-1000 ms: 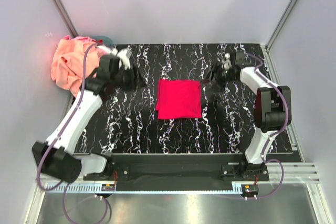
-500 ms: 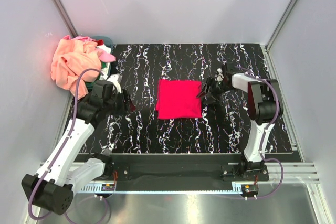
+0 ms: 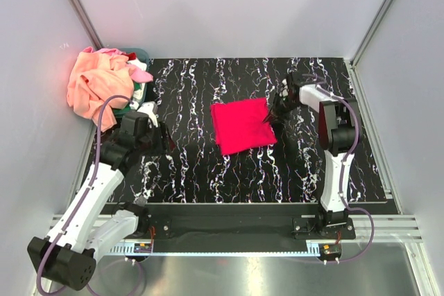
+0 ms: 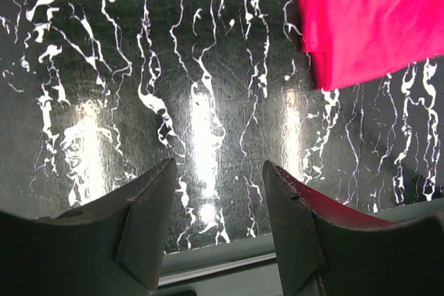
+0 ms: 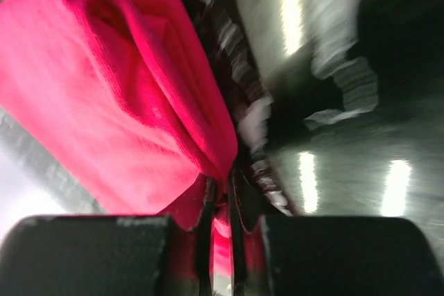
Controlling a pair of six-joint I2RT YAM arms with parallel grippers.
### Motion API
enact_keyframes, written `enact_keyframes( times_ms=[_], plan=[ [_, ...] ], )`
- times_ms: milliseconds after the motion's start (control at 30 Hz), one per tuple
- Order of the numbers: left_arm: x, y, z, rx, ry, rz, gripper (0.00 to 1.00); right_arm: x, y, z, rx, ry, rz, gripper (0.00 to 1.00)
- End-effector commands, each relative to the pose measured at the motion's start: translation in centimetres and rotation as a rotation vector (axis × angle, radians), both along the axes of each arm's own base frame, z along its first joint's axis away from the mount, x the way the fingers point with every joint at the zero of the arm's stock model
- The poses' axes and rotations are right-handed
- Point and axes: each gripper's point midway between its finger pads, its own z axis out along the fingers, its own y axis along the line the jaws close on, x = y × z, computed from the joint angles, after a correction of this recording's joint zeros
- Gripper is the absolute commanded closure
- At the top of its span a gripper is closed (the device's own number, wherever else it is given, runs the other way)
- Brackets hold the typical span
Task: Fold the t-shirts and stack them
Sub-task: Neatly place the folded tshirt to the corner
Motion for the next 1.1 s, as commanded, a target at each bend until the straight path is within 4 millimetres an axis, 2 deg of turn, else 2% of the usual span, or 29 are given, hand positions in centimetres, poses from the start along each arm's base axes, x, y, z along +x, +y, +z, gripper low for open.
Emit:
enact_keyframes(
  times_ms=[0,33,67,100,133,167,233,267,300,333,367,433,467,533,567,667,733,800,833,867,900,967,1000,1067],
  plan=[
    [0.9,-0.1,0.7,-0.007,-0.065,-0.006,0.42,3.7,-7.2,0.5,-0.287,-0.056,-0.07,0.98],
    [0.9,-0.1,0.6,-0.008,-0.06,-0.009,0.42,4.4,-8.9,0.5,-0.353,-0.061,-0.091,0.98],
    [0.9,-0.2,0.5,-0.008,-0.057,-0.012,0.42,5.9,-9.6,1.1,-0.373,-0.083,-0.108,0.99],
    [0.9,-0.2,0.4,-0.01,-0.058,-0.015,0.42,5.9,-10.5,1.1,-0.395,-0.064,-0.116,1.0],
    [0.9,-0.3,0.4,-0.01,-0.055,-0.016,0.42,6.6,-12.3,1.3,-0.441,-0.069,-0.138,1.0],
    [1.0,-0.3,0.4,-0.01,-0.057,-0.016,0.42,8.0,-13.1,1.7,-0.465,-0.093,-0.15,1.0],
    [0.9,-0.3,0.2,-0.011,-0.05,-0.019,0.42,8.7,-15.7,1.8,-0.558,-0.091,-0.167,1.0],
    [1.0,-0.3,0.3,-0.012,-0.055,-0.019,0.42,9.1,-16.2,1.1,-0.587,-0.083,-0.162,1.0],
    [1.0,-0.4,0.1,-0.011,-0.049,-0.02,0.42,10.3,-18.3,2.2,-0.612,-0.107,-0.202,1.0],
    [1.0,-0.4,0.1,-0.014,-0.047,-0.021,0.42,10.6,-20.3,1.3,-0.662,-0.09,-0.214,1.0],
    [1.0,-0.4,0.1,-0.015,-0.049,-0.019,0.42,12.3,-21.4,2.8,-0.683,-0.139,-0.242,1.0],
    [1.0,-0.5,-0.1,-0.016,-0.046,-0.027,0.43,12.8,-23.9,3.3,-0.753,-0.132,-0.26,1.0],
    [1.0,-0.6,-0.1,-0.018,-0.043,-0.029,0.43,13.9,-25.6,3.9,-0.777,-0.158,-0.297,1.0],
    [1.1,-0.7,-0.4,-0.019,-0.03,-0.033,0.43,14.7,-27.9,4.1,-0.837,-0.174,-0.34,1.0],
    [1.1,-0.8,-0.6,-0.018,-0.023,-0.036,0.43,15.5,-29.0,5.2,-0.853,-0.212,-0.372,1.0],
    [1.2,-0.9,-1.0,-0.018,-0.005,-0.042,0.43,18.1,-31.4,7.1,-0.941,-0.337,-0.435,0.92],
    [1.2,-0.9,-1.2,-0.014,0.002,-0.041,0.44,18.6,-33.7,7.7,-1.03,-0.363,-0.471,0.88],
    [1.2,-0.9,-1.2,-0.015,-0.001,-0.043,0.44,20.0,-35.5,9.0,-1.071,-0.435,-0.507,0.86],
    [1.2,-0.9,-1.2,-0.015,-0.001,-0.041,0.43,20.3,-36.4,8.2,-1.095,-0.434,-0.522,0.83],
    [1.3,-1.0,-1.2,-0.017,-0.004,-0.042,0.43,21.3,-37.1,9.7,-1.109,-0.488,-0.57,0.75],
    [1.2,-0.9,-1.1,-0.018,-0.008,-0.041,0.44,21.6,-37.9,10.1,-1.126,-0.508,-0.592,0.59],
    [1.3,-0.8,-1.0,-0.016,-0.011,-0.038,0.44,22.5,-38.6,10.5,-1.14,-0.553,-0.611,0.13],
    [1.3,-0.9,-1.0,-0.017,-0.01,-0.039,0.44,23.5,-38.6,11.4,-1.13,-0.609,-0.624,0.01],
    [1.3,-0.8,-1.0,-0.016,-0.014,-0.039,0.44,23.6,-38.3,12.5,-1.104,-0.632,-0.632,0.0]
  ],
)
